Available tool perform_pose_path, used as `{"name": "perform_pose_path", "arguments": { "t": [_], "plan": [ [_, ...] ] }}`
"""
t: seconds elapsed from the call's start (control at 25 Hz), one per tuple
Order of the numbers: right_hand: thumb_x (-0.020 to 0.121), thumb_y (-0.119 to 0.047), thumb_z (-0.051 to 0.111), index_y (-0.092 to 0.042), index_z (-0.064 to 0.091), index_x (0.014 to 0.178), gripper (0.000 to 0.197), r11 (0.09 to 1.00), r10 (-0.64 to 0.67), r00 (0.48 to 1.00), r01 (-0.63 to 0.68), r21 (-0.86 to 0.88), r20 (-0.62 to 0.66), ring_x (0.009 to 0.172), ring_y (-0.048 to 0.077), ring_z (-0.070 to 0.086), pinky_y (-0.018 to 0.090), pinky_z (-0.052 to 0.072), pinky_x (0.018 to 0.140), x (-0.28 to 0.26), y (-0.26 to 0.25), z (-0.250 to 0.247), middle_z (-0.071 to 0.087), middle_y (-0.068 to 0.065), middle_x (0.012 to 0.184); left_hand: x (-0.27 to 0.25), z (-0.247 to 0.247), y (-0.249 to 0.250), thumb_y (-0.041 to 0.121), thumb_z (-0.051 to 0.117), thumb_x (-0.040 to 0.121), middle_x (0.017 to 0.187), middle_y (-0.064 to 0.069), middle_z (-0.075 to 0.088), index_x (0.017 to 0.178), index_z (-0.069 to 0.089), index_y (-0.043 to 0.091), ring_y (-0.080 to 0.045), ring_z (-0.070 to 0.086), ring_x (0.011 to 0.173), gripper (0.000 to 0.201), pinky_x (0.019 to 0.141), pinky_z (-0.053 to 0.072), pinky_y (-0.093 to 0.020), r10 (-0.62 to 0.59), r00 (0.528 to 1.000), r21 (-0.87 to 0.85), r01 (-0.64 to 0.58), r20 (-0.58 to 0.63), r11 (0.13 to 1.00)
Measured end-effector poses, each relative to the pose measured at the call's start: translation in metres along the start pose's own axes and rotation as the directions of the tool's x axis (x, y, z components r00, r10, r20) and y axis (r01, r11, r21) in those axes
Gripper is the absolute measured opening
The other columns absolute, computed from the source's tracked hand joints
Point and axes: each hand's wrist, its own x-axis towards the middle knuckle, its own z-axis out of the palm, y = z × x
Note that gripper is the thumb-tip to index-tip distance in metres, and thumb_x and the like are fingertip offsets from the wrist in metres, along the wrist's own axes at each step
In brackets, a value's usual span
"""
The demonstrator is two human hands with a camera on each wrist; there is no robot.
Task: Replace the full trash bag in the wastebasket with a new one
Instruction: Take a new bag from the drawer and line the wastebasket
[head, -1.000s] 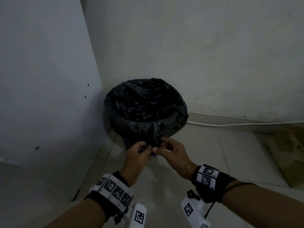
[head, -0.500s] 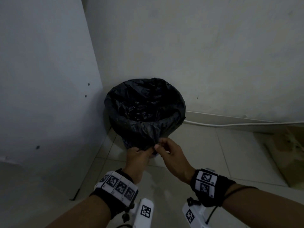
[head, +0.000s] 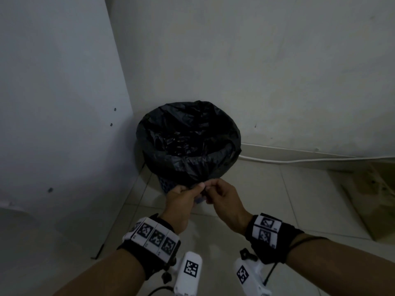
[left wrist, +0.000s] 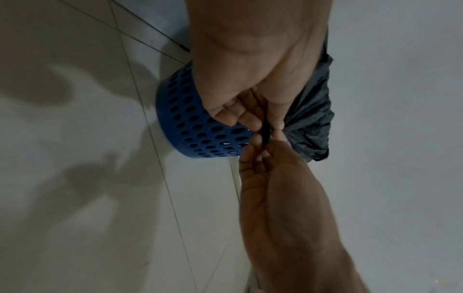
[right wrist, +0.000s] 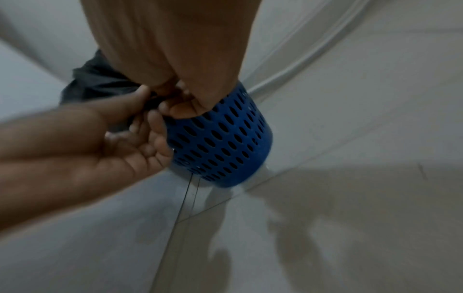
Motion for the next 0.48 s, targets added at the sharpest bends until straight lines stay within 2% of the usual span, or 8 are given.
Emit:
{"name": "perform_pose_path", "arguments": {
  "t": [0.04, 0.12, 0.2, 0.24, 0.28, 0.32, 0.4, 0.48],
  "plan": [
    [0.097, -0.007, 0.051, -0.012, 0.065, 0.098, 0.014, 0.992, -0.059, 0.998, 0.063, -0.106, 0.038, 0.071, -0.002, 0.064, 0.014, 0.049, 0.065, -0.003, -0.003, 0.000, 0.068, -0.003, 0.087, 0.000, 0.002, 0.002, 0.012, 0.068, 0.088, 0.079, -0.007, 0.066, 0.079, 0.059, 0.007, -0.016, 0.063, 0.071, 0.013, 0.051, 0.051, -0.017, 0.027, 1.000, 0.012, -0.027, -0.008, 1.000],
    [0.096, -0.014, 0.057, -0.034, 0.063, 0.094, 0.021, 0.952, -0.155, 0.985, 0.171, -0.255, 0.082, 0.081, -0.006, 0.062, 0.013, 0.049, 0.072, -0.007, -0.009, 0.000, 0.063, -0.019, 0.091, -0.001, 0.006, 0.006, 0.018, 0.063, 0.092, 0.076, -0.006, 0.063, 0.081, 0.061, 0.006, -0.015, 0.062, 0.070, 0.016, 0.059, 0.052, -0.022, 0.054, 0.998, 0.027, -0.054, 0.014, 0.998],
    [0.096, -0.015, 0.058, -0.035, 0.061, 0.090, 0.021, 0.896, -0.232, 0.972, 0.228, -0.382, 0.038, 0.088, 0.001, 0.060, 0.019, 0.051, 0.080, 0.001, -0.005, -0.005, 0.060, -0.018, 0.094, -0.004, 0.009, 0.006, 0.018, 0.058, 0.095, 0.089, -0.003, 0.066, 0.098, 0.066, 0.010, -0.013, 0.063, 0.082, 0.011, 0.072, 0.051, -0.026, 0.062, 0.998, 0.044, -0.062, 0.016, 0.997],
    [0.096, -0.016, 0.056, -0.030, 0.064, 0.090, 0.017, 0.884, -0.230, 0.973, 0.213, -0.417, 0.010, 0.088, 0.009, 0.062, 0.027, 0.052, 0.081, 0.006, -0.003, -0.007, 0.064, -0.010, 0.094, -0.004, 0.010, 0.004, 0.018, 0.057, 0.096, 0.096, -0.001, 0.068, 0.105, 0.065, 0.011, -0.011, 0.063, 0.088, 0.014, 0.074, 0.050, -0.026, 0.072, 0.997, 0.055, -0.072, -0.001, 0.996],
    [0.096, -0.015, 0.055, -0.023, 0.066, 0.090, 0.014, 0.899, -0.208, 0.978, 0.189, -0.394, -0.005, 0.084, 0.014, 0.064, 0.032, 0.053, 0.078, 0.010, -0.002, -0.008, 0.067, -0.002, 0.092, -0.002, 0.009, 0.001, 0.019, 0.058, 0.095, 0.100, -0.001, 0.068, 0.108, 0.064, 0.011, -0.012, 0.063, 0.091, 0.016, 0.073, 0.050, -0.025, 0.074, 0.997, 0.062, -0.072, -0.018, 0.995],
    [0.096, -0.011, 0.055, -0.017, 0.065, 0.089, 0.014, 0.933, -0.171, 0.985, 0.154, -0.325, -0.025, 0.077, 0.015, 0.064, 0.032, 0.054, 0.071, 0.012, -0.003, -0.007, 0.069, 0.004, 0.087, -0.001, 0.008, 0.000, 0.022, 0.060, 0.094, 0.099, -0.003, 0.069, 0.107, 0.063, 0.010, -0.014, 0.064, 0.090, 0.018, 0.069, 0.049, -0.025, 0.054, 0.998, 0.060, -0.053, -0.025, 0.997],
    [0.094, 0.000, 0.052, -0.010, 0.059, 0.089, 0.015, 0.998, -0.051, 0.997, 0.049, -0.046, -0.049, 0.062, 0.011, 0.061, 0.024, 0.051, 0.060, 0.011, -0.007, -0.002, 0.066, 0.010, 0.077, 0.003, 0.005, -0.001, 0.028, 0.064, 0.091, 0.092, -0.007, 0.070, 0.099, 0.059, 0.008, -0.018, 0.066, 0.083, 0.022, 0.062, 0.049, -0.027, -0.012, 1.000, 0.030, 0.013, -0.008, 0.999],
    [0.093, 0.005, 0.051, -0.008, 0.057, 0.087, 0.015, 0.992, 0.027, 0.999, -0.022, 0.123, -0.036, 0.058, 0.011, 0.059, 0.022, 0.050, 0.058, 0.007, -0.011, 0.001, 0.064, 0.011, 0.072, 0.007, 0.004, 0.005, 0.027, 0.067, 0.089, 0.084, -0.010, 0.068, 0.090, 0.060, 0.007, -0.021, 0.065, 0.079, 0.022, 0.061, 0.049, -0.027, -0.030, 1.000, 0.036, 0.030, -0.003, 0.999]
  ]
}}
